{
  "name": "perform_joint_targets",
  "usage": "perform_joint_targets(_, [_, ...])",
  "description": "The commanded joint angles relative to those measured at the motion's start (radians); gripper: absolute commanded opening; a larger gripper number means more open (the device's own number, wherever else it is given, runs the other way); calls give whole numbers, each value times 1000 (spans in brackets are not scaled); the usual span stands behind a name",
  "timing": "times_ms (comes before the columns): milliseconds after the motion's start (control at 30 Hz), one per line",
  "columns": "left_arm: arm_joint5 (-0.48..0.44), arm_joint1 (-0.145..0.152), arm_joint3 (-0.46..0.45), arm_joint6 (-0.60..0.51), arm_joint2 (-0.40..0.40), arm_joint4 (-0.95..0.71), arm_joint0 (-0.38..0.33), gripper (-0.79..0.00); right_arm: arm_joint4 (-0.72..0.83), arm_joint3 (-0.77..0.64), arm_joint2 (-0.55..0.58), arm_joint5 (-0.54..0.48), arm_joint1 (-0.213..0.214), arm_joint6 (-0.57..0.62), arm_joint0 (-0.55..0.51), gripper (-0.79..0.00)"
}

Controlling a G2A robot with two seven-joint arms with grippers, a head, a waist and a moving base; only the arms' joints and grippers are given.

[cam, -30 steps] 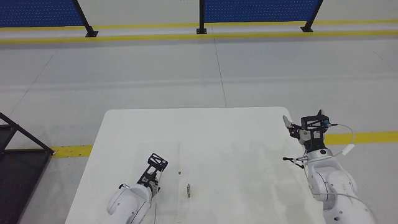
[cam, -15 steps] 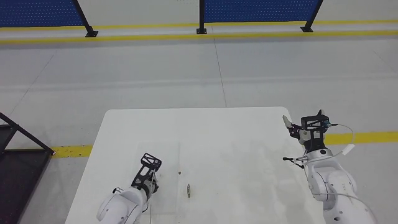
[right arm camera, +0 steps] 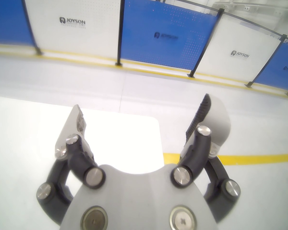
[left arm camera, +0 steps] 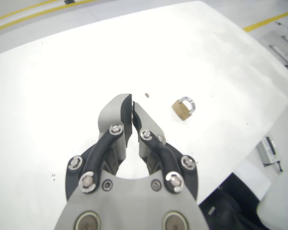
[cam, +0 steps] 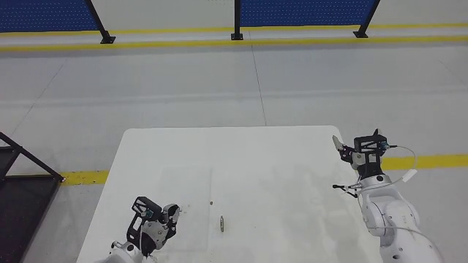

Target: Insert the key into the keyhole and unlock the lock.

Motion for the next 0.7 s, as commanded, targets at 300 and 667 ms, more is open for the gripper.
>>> perform_joint_targets(300, [-191, 9, 92, 338, -79, -13, 55, -785, -204, -99, -191, -200, 0, 41, -160, 0])
perform_joint_targets(667, [-191, 9, 92, 338, -79, -13, 55, -785, -339, 2, -491, -364, -15, 90, -155, 0])
